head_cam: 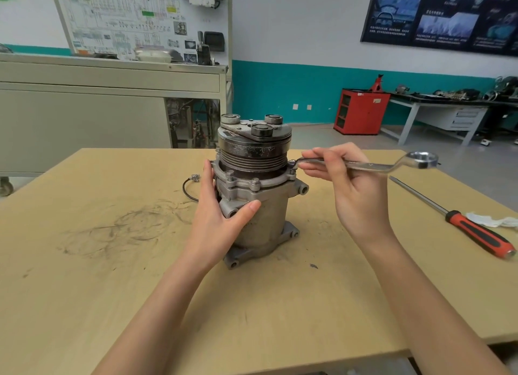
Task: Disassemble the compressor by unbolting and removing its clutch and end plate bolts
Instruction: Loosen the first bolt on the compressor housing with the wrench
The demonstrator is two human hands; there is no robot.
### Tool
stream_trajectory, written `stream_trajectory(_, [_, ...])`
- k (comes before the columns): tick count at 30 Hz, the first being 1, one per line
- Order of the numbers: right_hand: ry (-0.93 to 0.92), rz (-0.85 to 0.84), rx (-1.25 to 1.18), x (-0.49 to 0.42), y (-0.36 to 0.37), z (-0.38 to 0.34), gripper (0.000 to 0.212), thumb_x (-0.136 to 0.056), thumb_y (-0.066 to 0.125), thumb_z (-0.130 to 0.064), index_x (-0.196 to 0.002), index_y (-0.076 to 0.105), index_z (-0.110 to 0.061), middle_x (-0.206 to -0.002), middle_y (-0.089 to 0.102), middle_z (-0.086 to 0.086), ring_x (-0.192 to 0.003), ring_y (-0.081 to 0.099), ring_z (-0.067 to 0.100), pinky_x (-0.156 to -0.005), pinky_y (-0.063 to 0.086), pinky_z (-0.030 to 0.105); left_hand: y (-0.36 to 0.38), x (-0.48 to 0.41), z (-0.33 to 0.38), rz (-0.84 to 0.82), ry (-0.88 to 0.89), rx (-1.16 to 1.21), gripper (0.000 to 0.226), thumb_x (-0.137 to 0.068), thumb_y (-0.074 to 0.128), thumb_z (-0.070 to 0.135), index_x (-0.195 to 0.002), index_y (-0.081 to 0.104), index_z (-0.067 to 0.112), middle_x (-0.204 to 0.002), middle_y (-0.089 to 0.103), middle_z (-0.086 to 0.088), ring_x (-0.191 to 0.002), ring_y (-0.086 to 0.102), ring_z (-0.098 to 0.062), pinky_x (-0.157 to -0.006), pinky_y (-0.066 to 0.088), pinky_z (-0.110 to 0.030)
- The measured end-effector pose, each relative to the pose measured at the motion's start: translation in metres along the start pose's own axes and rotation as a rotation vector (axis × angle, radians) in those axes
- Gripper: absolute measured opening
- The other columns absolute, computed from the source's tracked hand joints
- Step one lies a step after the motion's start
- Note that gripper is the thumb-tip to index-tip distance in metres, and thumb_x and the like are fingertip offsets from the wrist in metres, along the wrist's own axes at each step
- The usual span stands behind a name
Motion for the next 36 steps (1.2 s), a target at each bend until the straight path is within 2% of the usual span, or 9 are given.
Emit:
stream_trajectory(4, [0.104, 0.079, -0.202, 0.011, 0.003, 0.01, 0.018, -0.098, 0.036, -0.015, -0.099, 0.053, -0.013, -0.1, 0.068, 0.007, -0.088, 0.071, 0.022, -0.078, 0.057, 0.029, 0.0, 0.0, 0.0, -0.007, -0.001, 0.003, 0.118, -0.063, 0.065, 0.065, -0.153, -0.005, 0.036, -0.152, 0.019, 0.026, -0.136, 0.023, 0.008, -0.111, 0.024, -0.024])
stream_trajectory(9, [0.408, 0.17, -0.722, -0.013, -0.003, 0.037, 0.016, -0.102, 0.025, -0.005, -0.099, 0.038, -0.013, -0.077, 0.07, 0.012, -0.064, 0.066, 0.022, -0.063, 0.054, 0.026, 0.001, 0.001, 0.001, -0.005, -0.007, 0.003, 0.117, -0.063, 0.064, 0.065, -0.153, -0.005, 0.036, -0.147, 0.02, 0.03, -0.133, 0.024, 0.011, -0.11, 0.025, -0.023])
stream_trajectory(14, [0.592, -0.039, -0.891, -0.058, 0.002, 0.067, 0.018, -0.1, 0.023, -0.004, -0.099, 0.039, -0.011, -0.064, 0.065, 0.009, -0.043, 0.053, 0.015, -0.047, 0.043, 0.02, 0.0, 0.001, 0.001, -0.013, -0.013, -0.016, 0.118, -0.062, 0.065, 0.068, -0.152, -0.006, 0.039, -0.155, 0.017, 0.024, -0.139, 0.023, 0.005, -0.116, 0.025, -0.031])
stream_trajectory(20, [0.703, -0.174, -0.93, -0.07, 0.007, 0.078, 0.022, -0.102, 0.025, -0.013, -0.098, 0.047, -0.012, -0.064, 0.065, 0.005, -0.043, 0.055, 0.011, -0.044, 0.045, 0.017, -0.001, 0.001, 0.001, -0.008, -0.02, -0.006, 0.119, -0.06, 0.065, 0.068, -0.152, -0.005, 0.039, -0.158, 0.017, 0.021, -0.14, 0.023, 0.005, -0.117, 0.026, -0.031])
stream_trajectory(23, [0.56, -0.058, -0.718, -0.066, -0.01, 0.065, 0.028, -0.103, 0.033, -0.023, -0.093, 0.055, -0.009, -0.07, 0.07, 0.009, -0.053, 0.063, 0.013, -0.05, 0.05, 0.018, 0.0, 0.002, 0.002, -0.009, -0.026, 0.007, 0.116, -0.059, 0.064, 0.069, -0.149, -0.005, 0.043, -0.156, 0.019, 0.023, -0.136, 0.024, 0.01, -0.112, 0.026, -0.024])
stream_trajectory(27, [0.196, 0.166, -0.274, -0.048, -0.017, 0.031, 0.035, -0.102, 0.038, -0.029, -0.082, 0.059, -0.01, -0.076, 0.074, 0.007, -0.062, 0.071, 0.021, -0.053, 0.055, 0.022, 0.0, 0.001, 0.001, -0.003, -0.025, -0.009, 0.118, -0.06, 0.064, 0.069, -0.151, -0.005, 0.04, -0.158, 0.017, 0.022, -0.14, 0.023, 0.005, -0.113, 0.025, -0.025])
stream_trajectory(31, [-0.124, 0.141, -0.066, -0.02, -0.001, 0.006, 0.018, -0.099, 0.045, -0.028, -0.087, 0.057, -0.021, -0.079, 0.072, -0.003, -0.07, 0.072, 0.019, -0.059, 0.058, 0.03, 0.0, 0.002, 0.002, 0.001, -0.018, -0.016, 0.116, -0.062, 0.064, 0.065, -0.152, -0.003, 0.037, -0.159, 0.017, 0.019, -0.142, 0.022, 0.0, -0.118, 0.025, -0.034])
stream_trajectory(33, [-0.227, 0.096, 0.026, -0.011, 0.004, 0.004, 0.014, -0.098, 0.047, -0.032, -0.091, 0.057, -0.025, -0.084, 0.07, 0.001, -0.074, 0.072, 0.019, -0.062, 0.059, 0.037, 0.0, 0.002, 0.002, -0.001, -0.021, -0.018, 0.115, -0.063, 0.065, 0.064, -0.152, -0.003, 0.037, -0.159, 0.017, 0.019, -0.142, 0.022, 0.0, -0.118, 0.025, -0.037])
stream_trajectory(36, [-0.302, 0.044, 0.104, 0.001, 0.008, 0.011, 0.021, -0.097, 0.047, -0.032, -0.1, 0.057, -0.013, -0.093, 0.067, 0.011, -0.081, 0.071, 0.026, -0.067, 0.059, 0.045, 0.0, 0.002, 0.003, -0.003, -0.02, -0.019, 0.115, -0.064, 0.065, 0.064, -0.152, -0.003, 0.037, -0.159, 0.017, 0.019, -0.142, 0.022, 0.0, -0.118, 0.025, -0.037])
Point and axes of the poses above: each hand's wrist, its own x-axis away from the middle knuckle, its own y-axis out of the palm, z = x × y, the point moved 1 cm from there along -x, towards the middle knuckle
